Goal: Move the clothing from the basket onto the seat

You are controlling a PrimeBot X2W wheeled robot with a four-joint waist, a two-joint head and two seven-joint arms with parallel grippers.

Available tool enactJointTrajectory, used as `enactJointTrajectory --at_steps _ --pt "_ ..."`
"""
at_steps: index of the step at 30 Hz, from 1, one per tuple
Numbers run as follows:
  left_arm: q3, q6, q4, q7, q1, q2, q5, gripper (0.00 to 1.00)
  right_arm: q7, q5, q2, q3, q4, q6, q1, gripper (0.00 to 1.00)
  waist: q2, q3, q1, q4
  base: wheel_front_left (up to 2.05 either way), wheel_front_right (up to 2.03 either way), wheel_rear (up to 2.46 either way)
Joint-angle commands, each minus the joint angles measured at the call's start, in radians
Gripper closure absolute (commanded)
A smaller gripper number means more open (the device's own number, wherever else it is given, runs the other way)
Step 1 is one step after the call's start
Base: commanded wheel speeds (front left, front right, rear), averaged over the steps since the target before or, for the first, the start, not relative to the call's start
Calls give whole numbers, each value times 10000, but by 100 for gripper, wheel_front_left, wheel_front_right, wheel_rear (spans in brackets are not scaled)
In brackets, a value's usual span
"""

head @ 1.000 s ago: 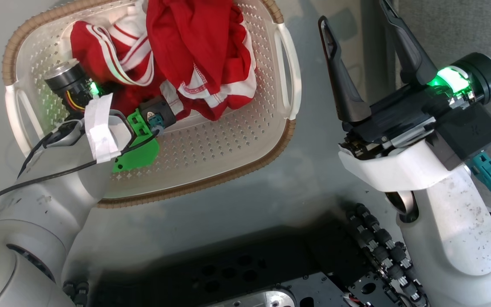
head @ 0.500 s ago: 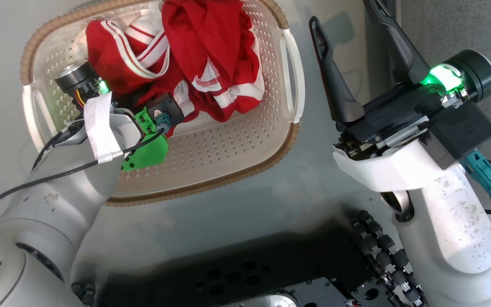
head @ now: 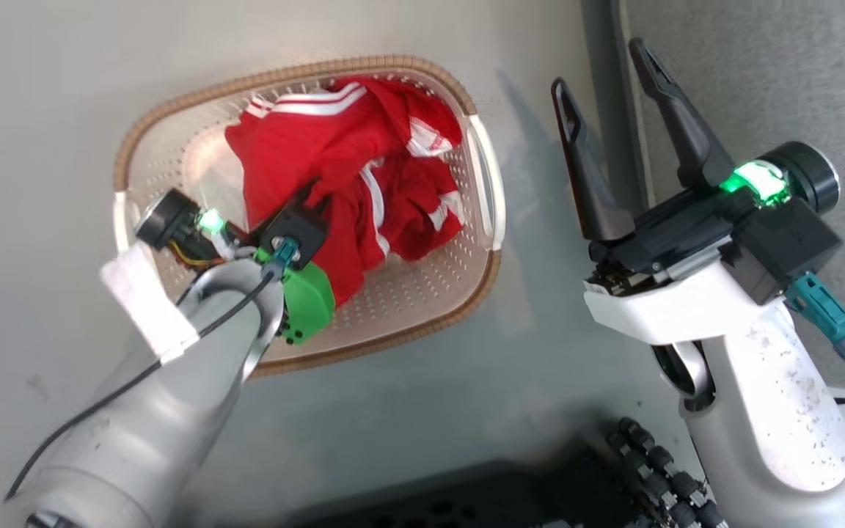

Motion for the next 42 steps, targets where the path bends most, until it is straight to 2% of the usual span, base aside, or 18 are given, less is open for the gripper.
enactJointTrajectory --at_steps 1,8,22,34,42 --pt "193 124 -409 -36 381 109 -19 100 -48 43 -32 -52 82 -6 245 0 70 -1246 0 225 0 0 0" --pt "1219 425 -2208 -36 1902 198 -9 100 -49 -91 -33 -84 461 -6 988 0 70 -2922 0 540 0 0 0" --pt "3238 74 -4694 -27 4305 -413 262 100 -49 62 -38 50 1267 -6 2966 0 70 -6306 0 1080 0 0 0" --pt "4329 -187 -6150 -27 5279 -896 792 100 -49 335 -35 269 1536 -7 4184 0 70 -7868 0 1067 0 0 0" --pt "4569 -131 -6235 -26 5573 -1110 1147 100 -48 229 -34 406 1606 -7 4641 0 70 -8380 0 1048 0 0 0"
